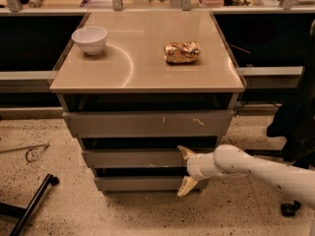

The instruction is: Open middle drawer

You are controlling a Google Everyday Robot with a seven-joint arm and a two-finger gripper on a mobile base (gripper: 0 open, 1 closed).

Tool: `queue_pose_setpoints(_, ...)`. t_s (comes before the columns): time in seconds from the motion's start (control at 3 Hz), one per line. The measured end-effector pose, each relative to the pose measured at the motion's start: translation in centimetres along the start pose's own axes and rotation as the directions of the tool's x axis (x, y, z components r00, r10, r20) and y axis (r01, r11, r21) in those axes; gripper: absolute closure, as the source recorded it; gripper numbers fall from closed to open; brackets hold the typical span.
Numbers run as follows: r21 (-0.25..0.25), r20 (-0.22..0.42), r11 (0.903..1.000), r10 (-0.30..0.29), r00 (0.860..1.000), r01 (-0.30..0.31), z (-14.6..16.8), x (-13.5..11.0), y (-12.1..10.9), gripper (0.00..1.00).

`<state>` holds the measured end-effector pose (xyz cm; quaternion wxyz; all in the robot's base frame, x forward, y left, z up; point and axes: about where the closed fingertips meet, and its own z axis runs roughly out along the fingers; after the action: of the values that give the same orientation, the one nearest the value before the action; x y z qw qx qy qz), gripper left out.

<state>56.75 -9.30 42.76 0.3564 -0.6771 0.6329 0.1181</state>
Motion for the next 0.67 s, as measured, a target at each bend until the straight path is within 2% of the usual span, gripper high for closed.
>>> queue_pose_setpoints(0.33, -0.03, 0.016, 0.9995, 0.003, 1.0, -0.002, 2.3, 0.2, -1.6, 0.0)
queue_pose_setpoints(0.67, -0.084, 0.033, 0.996, 0.035, 0.999, -0.032, 4.6, 0.9, -2.0, 0.0)
